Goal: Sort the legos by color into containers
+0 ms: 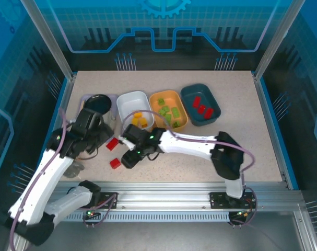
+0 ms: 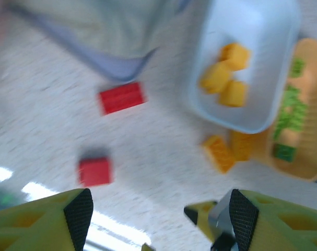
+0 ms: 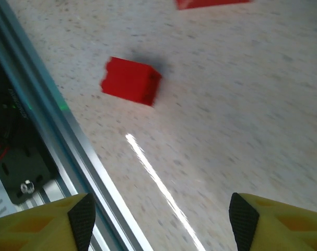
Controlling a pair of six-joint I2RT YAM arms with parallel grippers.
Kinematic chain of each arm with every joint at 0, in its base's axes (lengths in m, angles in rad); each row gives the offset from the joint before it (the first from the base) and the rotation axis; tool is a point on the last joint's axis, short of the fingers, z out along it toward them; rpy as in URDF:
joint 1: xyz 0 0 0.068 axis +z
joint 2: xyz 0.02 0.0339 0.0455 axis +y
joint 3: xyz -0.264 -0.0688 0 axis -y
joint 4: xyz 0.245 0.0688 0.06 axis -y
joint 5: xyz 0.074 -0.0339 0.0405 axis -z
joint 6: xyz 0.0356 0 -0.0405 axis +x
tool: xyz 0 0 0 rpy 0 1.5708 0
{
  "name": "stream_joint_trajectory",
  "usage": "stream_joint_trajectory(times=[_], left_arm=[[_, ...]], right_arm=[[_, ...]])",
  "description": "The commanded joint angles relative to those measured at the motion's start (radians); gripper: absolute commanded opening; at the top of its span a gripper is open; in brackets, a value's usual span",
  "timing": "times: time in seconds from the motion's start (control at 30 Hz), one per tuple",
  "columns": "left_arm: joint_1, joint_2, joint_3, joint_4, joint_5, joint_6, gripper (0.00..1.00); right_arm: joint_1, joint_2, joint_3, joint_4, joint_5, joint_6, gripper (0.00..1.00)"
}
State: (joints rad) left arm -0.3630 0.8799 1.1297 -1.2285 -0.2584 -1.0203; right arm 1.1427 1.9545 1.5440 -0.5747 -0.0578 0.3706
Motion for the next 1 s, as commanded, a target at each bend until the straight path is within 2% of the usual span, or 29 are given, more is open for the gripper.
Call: stream_joint_trajectory(times=[0.0,0.17,0.33,0.5,0.63,0.73,0.8,0.97], left_arm=[[-0.001,-0.125,-0.056,-0.183,-0.058,-0.106,0.73],[-0.001,-0.243,-0.068,-0.272,-0.050,-0.118,0.73],[-0.001,-0.318,-0.064,-0.314,-0.038,-0.108,0.74],[-0.001,-0.337,-0.058,-0.332,-0.016,-0.080,0.73],[-0.001,-0.339,-0.050,-0.328,-0.009,-0.053,0.73],[-0.001,-0.343,-0.050,-0.322,-0.001,-0.035,0.73],[0.000,-0.346,-0.053,-0.299,0.017,-0.016,0.73],[0.000,-0.311,-0.093,-0.101,0.173,0.090,0.72]], right_arm=[[0.046,0.125,0.124,-0.051,0.006,0.054,0.72],[0.081,0.305,0.333,-0.159,0.050,0.097,0.78],[0.086,0.434,0.479,-0.221,0.090,0.138,0.76],[0.093,0.524,0.597,-0.275,0.135,0.160,0.67],[0.096,0.562,0.653,-0.304,0.172,0.172,0.50],[0.095,0.540,0.647,-0.302,0.196,0.173,0.34],[0.093,0.487,0.609,-0.290,0.227,0.176,0.29],[0.016,0.199,0.407,-0.251,0.299,0.201,0.26]])
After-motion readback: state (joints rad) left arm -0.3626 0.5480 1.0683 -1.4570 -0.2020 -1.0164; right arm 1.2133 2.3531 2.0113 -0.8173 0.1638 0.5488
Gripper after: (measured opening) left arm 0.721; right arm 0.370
